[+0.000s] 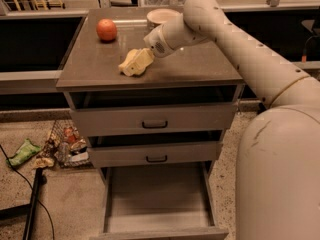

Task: Place sponge into bottom drawer

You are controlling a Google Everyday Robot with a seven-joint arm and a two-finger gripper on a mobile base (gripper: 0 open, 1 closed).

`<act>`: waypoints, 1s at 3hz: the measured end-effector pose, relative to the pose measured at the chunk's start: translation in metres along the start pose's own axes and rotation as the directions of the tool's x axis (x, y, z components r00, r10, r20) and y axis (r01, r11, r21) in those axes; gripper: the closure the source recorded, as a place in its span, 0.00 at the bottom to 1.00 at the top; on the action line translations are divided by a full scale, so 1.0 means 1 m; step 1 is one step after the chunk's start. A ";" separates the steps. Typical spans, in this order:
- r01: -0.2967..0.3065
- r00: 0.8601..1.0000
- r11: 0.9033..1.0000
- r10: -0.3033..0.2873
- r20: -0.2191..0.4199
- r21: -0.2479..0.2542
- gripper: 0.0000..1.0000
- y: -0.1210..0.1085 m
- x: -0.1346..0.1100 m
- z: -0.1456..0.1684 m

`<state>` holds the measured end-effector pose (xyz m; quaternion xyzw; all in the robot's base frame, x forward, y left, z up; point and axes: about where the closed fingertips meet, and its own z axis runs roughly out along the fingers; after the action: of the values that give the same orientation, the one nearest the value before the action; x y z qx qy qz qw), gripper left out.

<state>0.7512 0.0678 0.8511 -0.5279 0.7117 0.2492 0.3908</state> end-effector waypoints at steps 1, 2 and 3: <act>-0.008 1.000 1.000 0.008 -0.021 -0.001 0.00 -0.001 0.005 0.019; -0.035 0.999 0.999 0.036 -0.021 0.010 0.19 -0.001 0.015 0.025; -0.064 0.998 0.998 0.064 -0.023 0.025 0.42 -0.002 0.027 0.024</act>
Offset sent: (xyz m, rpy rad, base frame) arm 0.0075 0.0007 -0.0373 -0.0032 0.0401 -0.0709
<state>0.7564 0.0709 0.8157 -0.5030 0.7357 0.2466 0.3807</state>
